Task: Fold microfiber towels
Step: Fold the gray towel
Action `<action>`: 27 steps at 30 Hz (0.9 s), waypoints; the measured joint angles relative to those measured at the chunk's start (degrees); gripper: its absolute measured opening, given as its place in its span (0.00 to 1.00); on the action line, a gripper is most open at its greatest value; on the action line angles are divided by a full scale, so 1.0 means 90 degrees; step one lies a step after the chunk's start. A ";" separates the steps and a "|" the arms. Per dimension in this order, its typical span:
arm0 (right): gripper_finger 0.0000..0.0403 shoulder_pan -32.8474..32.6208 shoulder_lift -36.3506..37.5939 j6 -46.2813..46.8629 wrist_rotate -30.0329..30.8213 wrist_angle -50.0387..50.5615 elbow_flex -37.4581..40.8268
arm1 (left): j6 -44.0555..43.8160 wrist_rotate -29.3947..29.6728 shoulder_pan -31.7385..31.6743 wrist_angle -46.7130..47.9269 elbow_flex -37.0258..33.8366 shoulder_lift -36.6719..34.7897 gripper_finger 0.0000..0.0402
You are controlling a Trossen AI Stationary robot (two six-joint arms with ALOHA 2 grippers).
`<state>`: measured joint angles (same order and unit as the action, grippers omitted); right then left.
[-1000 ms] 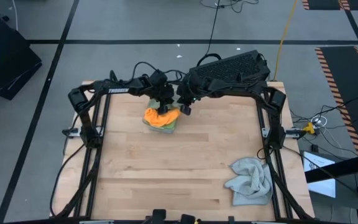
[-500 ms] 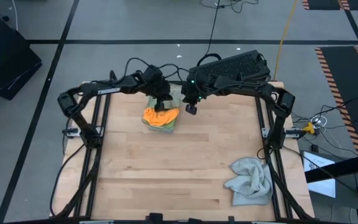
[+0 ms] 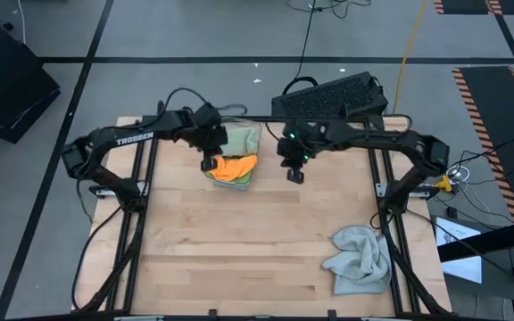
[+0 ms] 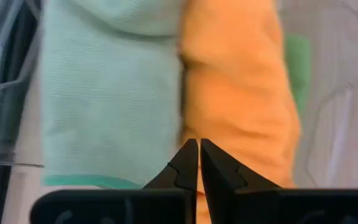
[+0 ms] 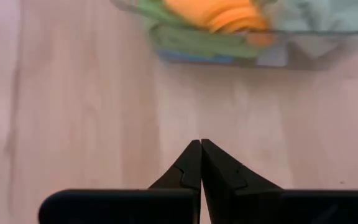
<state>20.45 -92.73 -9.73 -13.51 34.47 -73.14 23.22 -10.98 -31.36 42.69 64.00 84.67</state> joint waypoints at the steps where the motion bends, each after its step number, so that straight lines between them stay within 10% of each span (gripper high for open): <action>1: 0.00 -0.0071 0.0180 0.0092 0.0001 -0.0134 0.0234 | -0.0066 0.0141 0.0161 -0.0029 -0.0118 -0.0104 0.05; 16: 0.00 -0.0870 0.2004 0.0974 0.0864 -0.1847 0.2621 | -0.3121 0.2742 0.2458 -0.0313 -0.2139 -0.2904 0.05; 27: 0.00 -0.1749 0.2137 0.1211 0.0837 -0.1446 0.3040 | -0.4367 0.3336 0.2325 -0.1487 -0.3748 -0.3011 0.05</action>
<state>4.71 -73.49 1.17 -5.98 21.46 -45.78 -16.08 19.04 -10.44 29.32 30.27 57.57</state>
